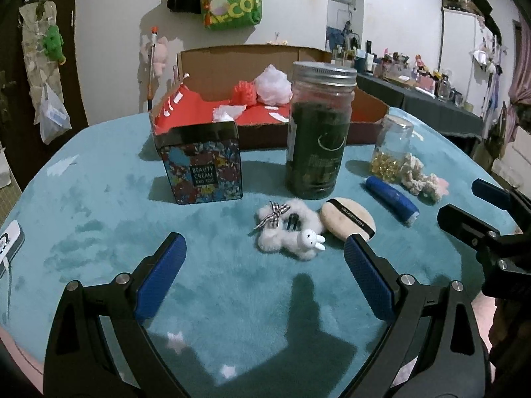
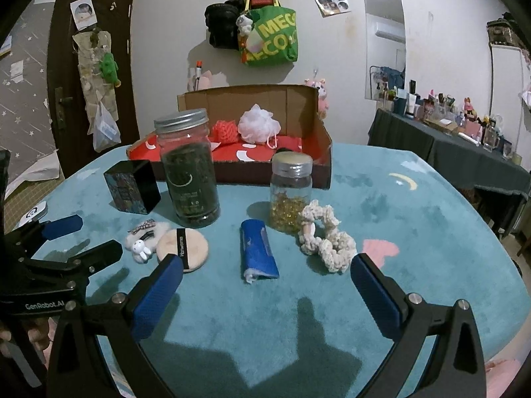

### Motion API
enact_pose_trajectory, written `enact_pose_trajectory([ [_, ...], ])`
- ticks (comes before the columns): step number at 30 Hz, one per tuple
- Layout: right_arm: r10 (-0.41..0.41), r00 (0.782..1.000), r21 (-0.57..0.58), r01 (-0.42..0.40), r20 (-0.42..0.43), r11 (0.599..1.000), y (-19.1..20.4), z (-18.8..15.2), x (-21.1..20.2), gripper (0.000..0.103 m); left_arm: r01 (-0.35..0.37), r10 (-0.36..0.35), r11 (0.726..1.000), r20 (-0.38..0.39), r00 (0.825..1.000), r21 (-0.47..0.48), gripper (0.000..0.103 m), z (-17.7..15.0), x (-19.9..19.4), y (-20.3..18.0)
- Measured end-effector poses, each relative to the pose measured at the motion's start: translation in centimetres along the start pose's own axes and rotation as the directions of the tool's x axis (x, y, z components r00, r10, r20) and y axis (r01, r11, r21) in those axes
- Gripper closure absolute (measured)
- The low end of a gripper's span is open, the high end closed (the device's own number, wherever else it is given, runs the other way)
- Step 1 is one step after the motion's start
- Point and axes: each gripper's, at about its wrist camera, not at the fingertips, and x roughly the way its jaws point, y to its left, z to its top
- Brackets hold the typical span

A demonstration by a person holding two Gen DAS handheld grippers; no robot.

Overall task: Organize soft objects
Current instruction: 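Grasp the white fluffy plush with the left tool while the right tool grasps the blue tube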

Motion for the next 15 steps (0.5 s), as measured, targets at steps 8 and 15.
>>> enact_pose_trajectory([
  [8,0.027,0.999,0.004,-0.027,-0.045,1.000,-0.3,0.0,1.8,0.000,0.010,-0.010,1.000,-0.055,0.998,0.004,0.005,0.1,1.9,0.2],
  [15,0.081,0.994,-0.003,-0.081,-0.075,0.997,-0.1,0.7,3.5,0.000,0.043,-0.042,0.999,-0.107,0.993,0.013,0.006,0.7,3.8,0.4],
])
